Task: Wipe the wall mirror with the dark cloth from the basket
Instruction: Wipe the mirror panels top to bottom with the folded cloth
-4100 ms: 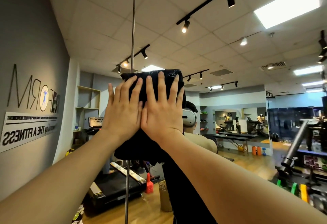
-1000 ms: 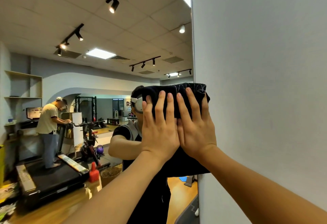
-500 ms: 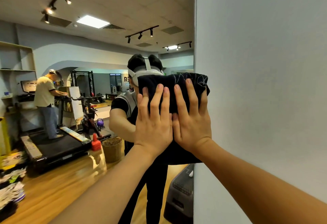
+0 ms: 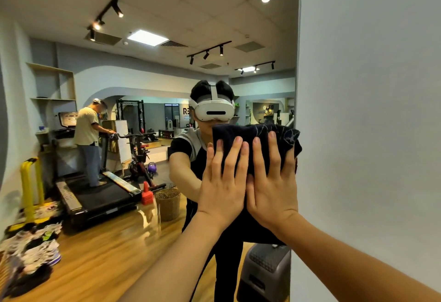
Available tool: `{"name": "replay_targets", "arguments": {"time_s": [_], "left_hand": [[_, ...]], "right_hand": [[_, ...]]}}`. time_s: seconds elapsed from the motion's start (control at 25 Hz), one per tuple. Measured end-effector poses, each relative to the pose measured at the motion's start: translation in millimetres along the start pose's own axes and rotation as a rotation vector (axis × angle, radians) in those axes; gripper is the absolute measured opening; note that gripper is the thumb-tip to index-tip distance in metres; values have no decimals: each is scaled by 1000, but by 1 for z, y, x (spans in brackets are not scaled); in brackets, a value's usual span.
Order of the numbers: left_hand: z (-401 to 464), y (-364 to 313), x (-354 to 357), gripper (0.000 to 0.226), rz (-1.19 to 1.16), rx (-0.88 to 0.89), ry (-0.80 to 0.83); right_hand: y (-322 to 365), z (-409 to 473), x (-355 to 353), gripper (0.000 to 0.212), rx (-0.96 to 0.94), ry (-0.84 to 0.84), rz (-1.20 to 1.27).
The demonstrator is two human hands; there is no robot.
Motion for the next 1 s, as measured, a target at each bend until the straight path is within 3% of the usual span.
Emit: {"name": "replay_targets", "arguments": {"time_s": [0.48,0.76,1.0], "left_hand": [[-60,140,-44,57,42,7,50],[-104,266,-89,54,111,11,77],[-141,385,-125,55,126,117,91]], "right_hand": [[156,11,30,74,48,-147,194],[290,31,49,77,-15,-185,187],[411,49,68,80,35,-198,182]]}}
Point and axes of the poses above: each hand's wrist, its own z-axis towards the middle knuckle, its own x-axis out of the palm, y = z × x, the point moved 2 cm from there along z, towards the middle knuckle
